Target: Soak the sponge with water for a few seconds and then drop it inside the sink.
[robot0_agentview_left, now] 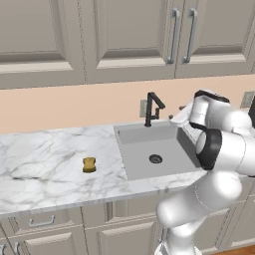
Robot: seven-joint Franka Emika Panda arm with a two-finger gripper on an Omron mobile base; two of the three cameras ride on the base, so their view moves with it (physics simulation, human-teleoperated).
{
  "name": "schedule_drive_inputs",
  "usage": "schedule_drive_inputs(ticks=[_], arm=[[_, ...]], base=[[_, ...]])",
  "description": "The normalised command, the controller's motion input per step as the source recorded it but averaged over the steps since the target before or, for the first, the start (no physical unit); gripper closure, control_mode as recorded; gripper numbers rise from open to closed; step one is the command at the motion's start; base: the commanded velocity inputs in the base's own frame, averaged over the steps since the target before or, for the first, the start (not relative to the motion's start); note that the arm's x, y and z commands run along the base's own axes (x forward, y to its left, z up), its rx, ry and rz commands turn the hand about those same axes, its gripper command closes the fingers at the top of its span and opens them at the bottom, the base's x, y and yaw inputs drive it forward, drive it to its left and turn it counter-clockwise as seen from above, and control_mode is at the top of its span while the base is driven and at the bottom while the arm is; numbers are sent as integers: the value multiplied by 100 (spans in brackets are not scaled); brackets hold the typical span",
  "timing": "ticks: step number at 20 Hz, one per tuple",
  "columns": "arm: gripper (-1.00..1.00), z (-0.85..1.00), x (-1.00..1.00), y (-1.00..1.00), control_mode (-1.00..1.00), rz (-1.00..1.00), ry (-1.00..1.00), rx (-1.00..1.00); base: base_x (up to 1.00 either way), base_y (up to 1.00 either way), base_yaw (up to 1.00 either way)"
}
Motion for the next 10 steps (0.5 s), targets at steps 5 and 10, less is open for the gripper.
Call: schedule_drive_inputs(ticks=[5,10], arm=[[-100,-13,11,21,-100,0,0,0],[-100,-16,19,12,-100,0,0,0]], base=[[0,0,0],[0,0,0]])
